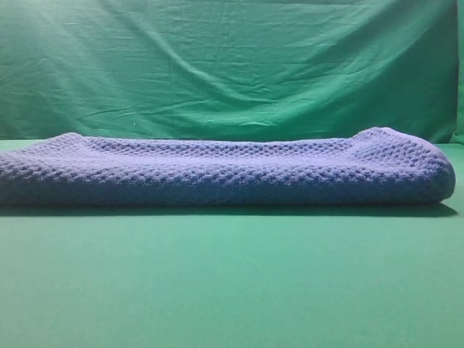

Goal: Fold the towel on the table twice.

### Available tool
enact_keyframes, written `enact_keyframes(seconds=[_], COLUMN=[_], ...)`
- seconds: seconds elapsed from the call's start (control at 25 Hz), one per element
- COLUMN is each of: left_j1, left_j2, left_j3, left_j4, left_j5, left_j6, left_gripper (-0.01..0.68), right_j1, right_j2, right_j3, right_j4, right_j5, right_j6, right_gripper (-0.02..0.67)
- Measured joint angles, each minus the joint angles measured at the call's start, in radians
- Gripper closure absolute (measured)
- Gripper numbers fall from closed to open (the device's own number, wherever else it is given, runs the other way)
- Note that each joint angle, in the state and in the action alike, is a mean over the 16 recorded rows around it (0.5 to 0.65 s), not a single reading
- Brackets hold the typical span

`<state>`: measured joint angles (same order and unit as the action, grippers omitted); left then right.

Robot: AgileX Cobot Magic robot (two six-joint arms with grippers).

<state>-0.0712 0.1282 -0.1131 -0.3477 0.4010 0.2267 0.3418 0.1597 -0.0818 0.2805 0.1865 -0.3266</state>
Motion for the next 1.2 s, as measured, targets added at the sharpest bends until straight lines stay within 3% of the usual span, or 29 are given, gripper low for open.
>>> enact_keyframes(seconds=[0.4, 1.2], left_j1=[0.0, 0.0], left_j2=[0.0, 0.0], left_j3=[0.115, 0.13], left_j4=[-0.02, -0.018], left_j5=[-0.099, -0.109], left_j6=[0.0, 0.0], left_gripper=[0.673, 0.673], right_j1=[0.0, 0.0], right_j2=[0.0, 0.0], right_j3=[0.101, 0.108], right_j4=[0.0, -0.046], right_j5=[-0.025, 0.115], right_j6=[0.0, 0.0], right_gripper=[0.649, 0.649])
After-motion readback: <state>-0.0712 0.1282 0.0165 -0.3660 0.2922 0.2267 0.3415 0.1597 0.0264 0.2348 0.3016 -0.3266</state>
